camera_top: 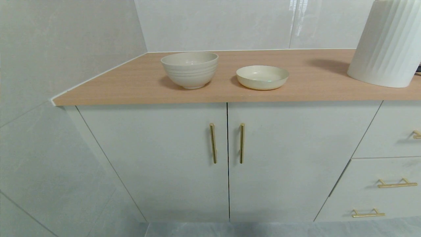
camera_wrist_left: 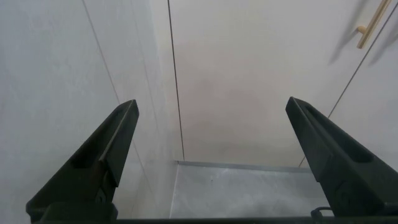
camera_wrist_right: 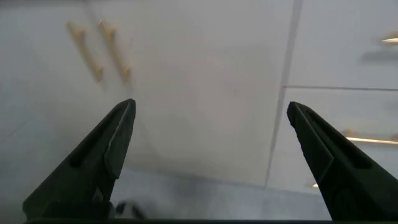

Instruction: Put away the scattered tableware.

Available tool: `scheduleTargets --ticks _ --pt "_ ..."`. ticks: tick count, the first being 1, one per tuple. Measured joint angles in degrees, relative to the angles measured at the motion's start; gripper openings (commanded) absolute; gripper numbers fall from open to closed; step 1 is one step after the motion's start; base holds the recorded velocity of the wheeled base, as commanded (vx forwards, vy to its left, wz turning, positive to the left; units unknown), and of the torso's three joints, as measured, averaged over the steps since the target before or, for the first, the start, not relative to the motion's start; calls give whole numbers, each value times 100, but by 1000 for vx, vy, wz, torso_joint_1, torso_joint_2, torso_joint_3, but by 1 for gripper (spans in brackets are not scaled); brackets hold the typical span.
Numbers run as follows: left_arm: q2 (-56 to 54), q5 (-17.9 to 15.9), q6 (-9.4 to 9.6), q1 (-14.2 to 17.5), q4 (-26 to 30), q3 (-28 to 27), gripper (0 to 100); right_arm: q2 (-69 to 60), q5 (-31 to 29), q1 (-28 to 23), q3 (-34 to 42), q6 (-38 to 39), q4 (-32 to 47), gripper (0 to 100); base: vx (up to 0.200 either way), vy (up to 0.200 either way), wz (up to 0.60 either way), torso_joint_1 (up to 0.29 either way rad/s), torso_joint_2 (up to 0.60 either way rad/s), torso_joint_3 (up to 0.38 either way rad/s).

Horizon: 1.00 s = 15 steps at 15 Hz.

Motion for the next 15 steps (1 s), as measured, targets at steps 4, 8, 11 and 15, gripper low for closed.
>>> scheduleTargets --ticks 4,8,11,15 --pt "0 2 2 0 2 0 100 1958 567 345 -684 -77 -13 100 0 0 0 0 0 0" --pt "0 0 0 0 2 0 100 3992 684 1029 -1290 -60 -926 100 0 0 0 0 0 0" --pt "0 2 0 0 0 0 100 5560 709 1709 -1624 167 -2380 100 0 0 0 0 0 0" --pt "0 0 0 0 0 0 100 7206 717 2767 -2594 521 -3262 100 0 0 0 0 0 0"
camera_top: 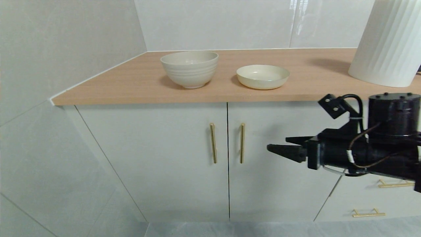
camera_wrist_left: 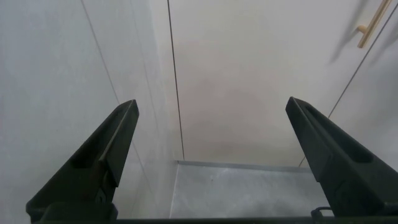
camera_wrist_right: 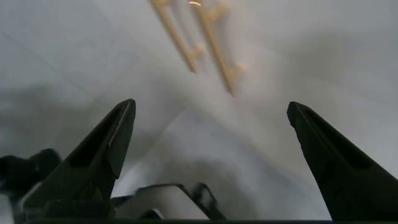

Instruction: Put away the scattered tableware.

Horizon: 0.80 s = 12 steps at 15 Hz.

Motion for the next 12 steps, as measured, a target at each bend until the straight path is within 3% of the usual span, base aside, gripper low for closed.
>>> scheduleTargets --ticks 4,12 --pt "0 0 0 2 0 0 100 995 -33 401 -700 304 -435 100 0 0 0 0 0 0" --pt "0 2 0 2 0 0 100 2166 -816 972 -824 701 -1976 100 0 0 0 0 0 0"
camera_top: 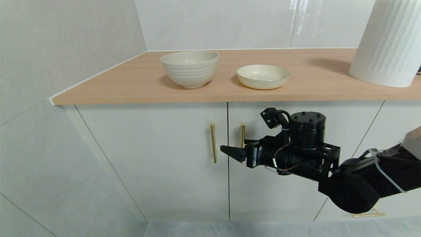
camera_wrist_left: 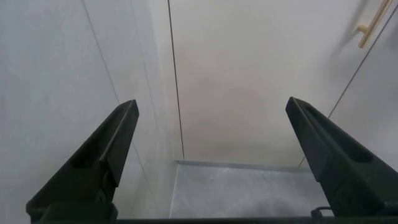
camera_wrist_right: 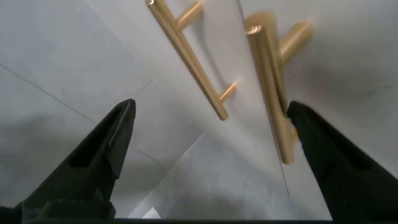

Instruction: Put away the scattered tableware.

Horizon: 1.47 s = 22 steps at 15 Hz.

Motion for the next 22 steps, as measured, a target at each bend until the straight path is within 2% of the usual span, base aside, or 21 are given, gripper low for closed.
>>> scheduleTargets --ticks 6,9,13,16,18,22 --pt "0 0 2 -2 0 0 100 171 -11 104 -18 497 -150 100 0 0 0 0 0 0" --pt "0 0 0 0 0 0 100 -9 351 178 98 794 -133 100 0 0 0 0 0 0" --pt "0 -2 2 0 0 0 100 -302 780 200 400 827 -144 100 0 0 0 0 0 0" --pt "0 -2 2 -2 0 0 100 -567 1385 195 839 789 -188 100 0 0 0 0 0 0" --pt "0 -2 0 -2 0 0 100 -669 1643 187 1164 774 -555 100 0 0 0 0 0 0" --pt "0 -2 0 -2 0 0 100 -802 1738 157 1608 750 -796 100 0 0 0 0 0 0"
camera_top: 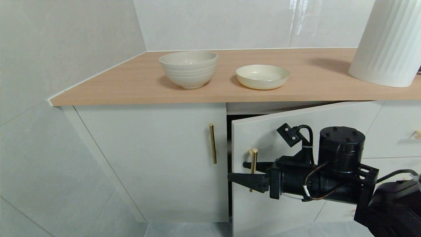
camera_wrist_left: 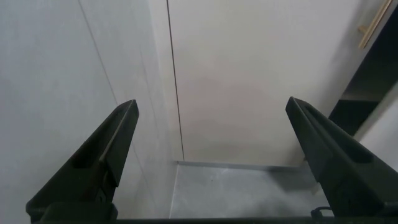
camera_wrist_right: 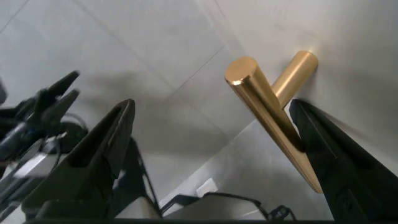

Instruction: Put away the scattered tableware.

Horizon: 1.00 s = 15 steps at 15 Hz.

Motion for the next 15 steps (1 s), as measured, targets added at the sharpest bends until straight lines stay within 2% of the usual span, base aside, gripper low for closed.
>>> scheduleTargets --ticks 10,12,15 --pt "0 -33 13 0 0 -84 100 -162 9 -45 333 -284 83 100 0 0 0 0 0 0" --pt "44 -216 -4 -9 204 -580 100 -239 13 -39 402 -279 94 100 0 0 0 0 0 0" --pt "672 -797 -6 -84 614 -1418 100 -352 117 -37 485 -274 96 100 0 0 0 0 0 0"
